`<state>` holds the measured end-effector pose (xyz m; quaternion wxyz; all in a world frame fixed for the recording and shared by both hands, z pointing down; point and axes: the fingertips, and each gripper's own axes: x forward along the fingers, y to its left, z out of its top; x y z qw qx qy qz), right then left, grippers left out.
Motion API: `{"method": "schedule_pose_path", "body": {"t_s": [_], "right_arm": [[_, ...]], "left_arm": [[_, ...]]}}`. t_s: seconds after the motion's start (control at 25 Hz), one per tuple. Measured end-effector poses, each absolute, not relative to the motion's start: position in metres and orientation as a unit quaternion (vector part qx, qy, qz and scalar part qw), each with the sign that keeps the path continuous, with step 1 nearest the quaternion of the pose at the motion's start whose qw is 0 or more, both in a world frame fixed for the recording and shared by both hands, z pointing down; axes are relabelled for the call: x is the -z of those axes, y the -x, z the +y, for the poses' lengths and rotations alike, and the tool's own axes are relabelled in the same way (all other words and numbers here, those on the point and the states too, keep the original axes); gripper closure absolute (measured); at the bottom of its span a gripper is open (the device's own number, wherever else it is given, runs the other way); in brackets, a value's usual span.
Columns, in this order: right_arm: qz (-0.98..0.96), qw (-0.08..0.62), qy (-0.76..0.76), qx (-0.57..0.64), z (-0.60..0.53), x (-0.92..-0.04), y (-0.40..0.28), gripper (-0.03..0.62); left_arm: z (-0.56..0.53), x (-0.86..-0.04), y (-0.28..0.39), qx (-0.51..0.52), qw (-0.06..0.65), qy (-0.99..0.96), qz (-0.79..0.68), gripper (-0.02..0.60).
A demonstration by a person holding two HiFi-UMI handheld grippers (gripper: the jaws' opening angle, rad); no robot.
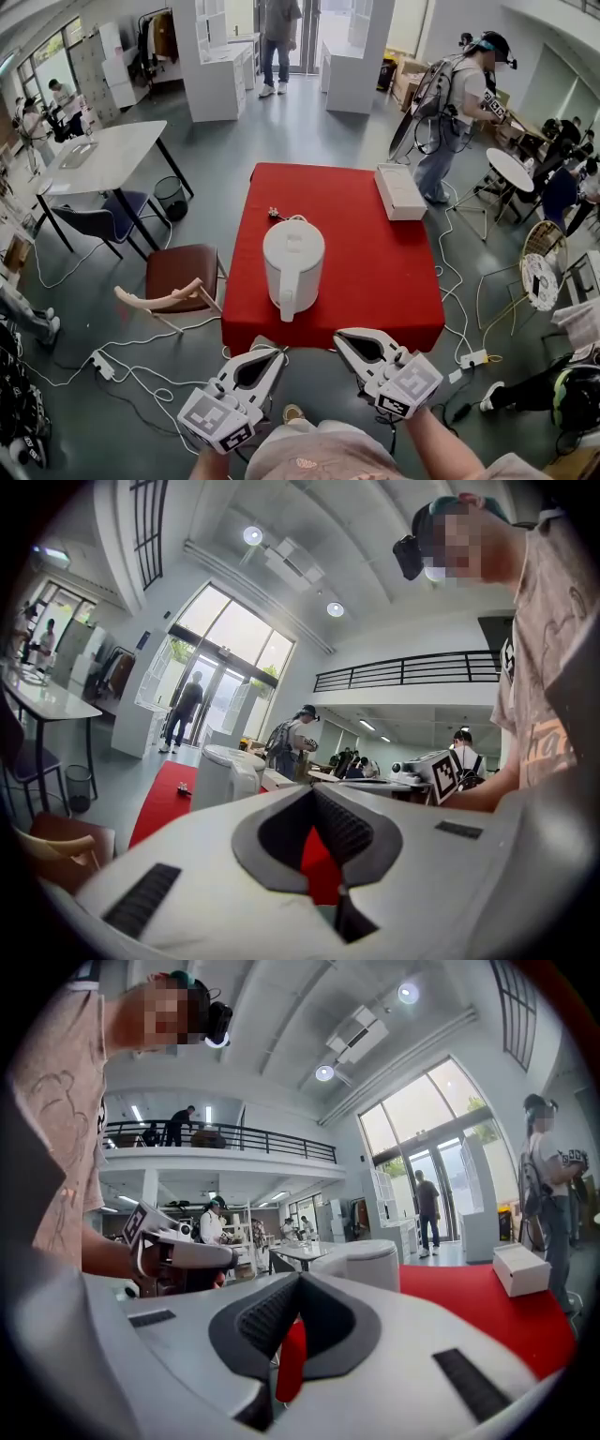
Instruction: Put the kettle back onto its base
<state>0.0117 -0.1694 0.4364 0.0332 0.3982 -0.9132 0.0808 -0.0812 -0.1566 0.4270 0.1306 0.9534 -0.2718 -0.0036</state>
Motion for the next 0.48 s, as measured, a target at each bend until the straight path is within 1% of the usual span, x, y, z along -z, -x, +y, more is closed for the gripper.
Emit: {"method": "schedule_pose_path", "body": {"t_s": [0.12, 0.48], "right_arm": [[-0.91, 0.042, -0.406, -0.07, -0.164, -0.437, -0.015, 0.592], [-0.907, 0.022, -0.413, -0.078, -0.129, -0.429, -0.035, 0.592]], "left_arm": [[-0.154, -0.428, 0.08, 0.003, 0.126, -0.952, -0.277, 0.583], [-0.13, -0.421, 0.067, 0.002, 0.115, -0.946, -0.303, 0.583]]}}
